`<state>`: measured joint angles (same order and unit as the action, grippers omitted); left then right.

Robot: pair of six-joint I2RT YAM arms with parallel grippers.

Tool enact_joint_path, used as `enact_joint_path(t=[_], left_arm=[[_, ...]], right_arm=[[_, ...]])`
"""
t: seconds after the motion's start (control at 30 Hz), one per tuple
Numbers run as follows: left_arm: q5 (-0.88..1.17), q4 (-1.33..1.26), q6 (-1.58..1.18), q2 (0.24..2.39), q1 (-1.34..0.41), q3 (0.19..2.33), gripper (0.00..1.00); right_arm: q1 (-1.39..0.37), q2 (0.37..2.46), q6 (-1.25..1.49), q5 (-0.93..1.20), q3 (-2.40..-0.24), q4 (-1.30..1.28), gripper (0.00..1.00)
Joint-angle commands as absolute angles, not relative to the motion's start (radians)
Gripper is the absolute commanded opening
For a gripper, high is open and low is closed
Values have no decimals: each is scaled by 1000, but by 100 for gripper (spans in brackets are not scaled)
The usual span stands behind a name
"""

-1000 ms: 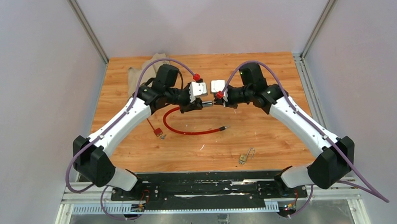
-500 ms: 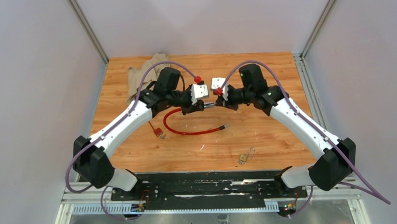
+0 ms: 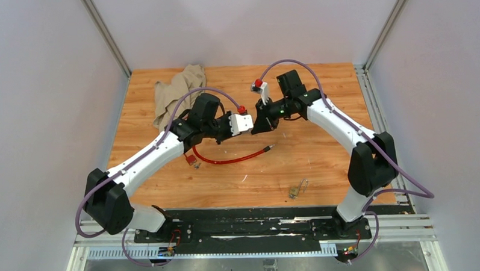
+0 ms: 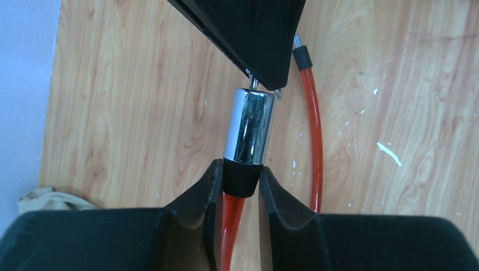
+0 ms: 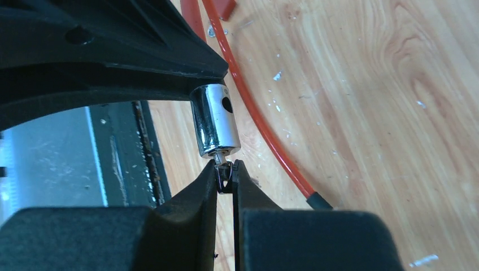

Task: Lock with the key
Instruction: Adjust the lock.

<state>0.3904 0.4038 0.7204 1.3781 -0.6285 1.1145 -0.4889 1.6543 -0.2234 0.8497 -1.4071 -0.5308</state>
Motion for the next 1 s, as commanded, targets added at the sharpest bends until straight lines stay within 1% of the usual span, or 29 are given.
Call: enact_joint_path(t=[0.0, 0.03, 0.1, 0.17, 0.2, 0.33, 0.43, 0.57, 0.83, 0.87, 0.97], left_arm=[[332, 238, 747, 1351, -654, 1122, 0], [337, 248, 745, 1351, -654, 1124, 0], [354, 262, 742, 1351, -651, 1123, 0], [381, 279, 739, 1354, -647, 1127, 0], [402, 288, 731, 1358, -643, 1131, 0], [495, 314, 683, 1374, -613, 1157, 0], [572, 324, 661, 1383, -588, 1174, 0], [650, 389, 672, 1409, -581, 1223, 0], [735, 419, 665, 1420, -581, 1240, 0], [738, 421, 664, 1420, -581, 1241, 0], [747, 422, 663, 1420, -581, 1240, 0]], right_arm=[[-483, 1695, -61, 1082, -1462, -577, 1], [-483, 1682, -99, 1054, -1459, -579, 2], [-482, 1634, -199, 978, -1443, -581, 15], [-482, 1573, -297, 887, -1426, -581, 39], [-480, 1545, -336, 853, -1417, -581, 46], [-464, 1430, -484, 802, -1376, -595, 53], [-462, 1365, -593, 766, -1343, -614, 52], [-463, 1305, -695, 733, -1292, -579, 43], [-463, 1364, -684, 756, -1329, -564, 43], [-464, 1368, -684, 757, -1330, -562, 41], [-463, 1371, -686, 762, -1322, -555, 26]])
